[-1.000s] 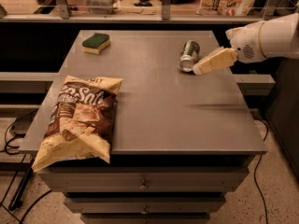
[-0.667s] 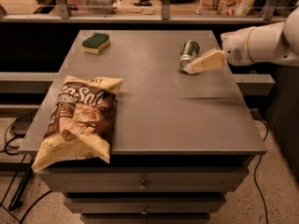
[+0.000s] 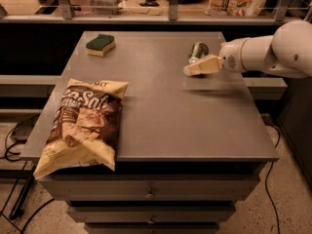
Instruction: Move green can near sponge
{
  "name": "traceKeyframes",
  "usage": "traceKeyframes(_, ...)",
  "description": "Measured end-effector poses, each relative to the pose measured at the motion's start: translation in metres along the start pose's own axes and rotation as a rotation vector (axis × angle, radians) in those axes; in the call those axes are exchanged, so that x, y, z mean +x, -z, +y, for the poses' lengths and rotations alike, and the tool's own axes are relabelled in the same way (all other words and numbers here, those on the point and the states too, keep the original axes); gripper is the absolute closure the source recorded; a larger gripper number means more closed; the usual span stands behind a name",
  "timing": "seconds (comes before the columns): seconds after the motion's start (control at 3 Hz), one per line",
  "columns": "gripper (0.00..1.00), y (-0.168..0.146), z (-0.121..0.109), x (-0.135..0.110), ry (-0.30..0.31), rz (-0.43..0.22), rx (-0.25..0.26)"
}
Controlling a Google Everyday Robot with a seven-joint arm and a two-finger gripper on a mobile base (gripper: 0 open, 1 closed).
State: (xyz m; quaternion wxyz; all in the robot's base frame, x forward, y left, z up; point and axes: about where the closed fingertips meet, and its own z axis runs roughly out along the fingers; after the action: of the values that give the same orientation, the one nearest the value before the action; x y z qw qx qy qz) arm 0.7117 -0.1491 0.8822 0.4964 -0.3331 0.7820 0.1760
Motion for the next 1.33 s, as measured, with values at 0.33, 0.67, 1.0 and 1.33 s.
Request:
traceKeyframes(0.33,0.0,-0.024,-0.002,0.005,-0.043,-0.012,-0.016)
traceKeyframes(0.67,0.03,-0.042,-0.001,0.008,-0.072,-0.021,-0.039)
traceKeyframes(1.0,0.19,-0.056,0.004,0.004,-0.072,-0.027,-0.074)
traceKeyframes(1.33,0.42,-0.063,0.01,-0.004,-0.049,-0.03,-0.101)
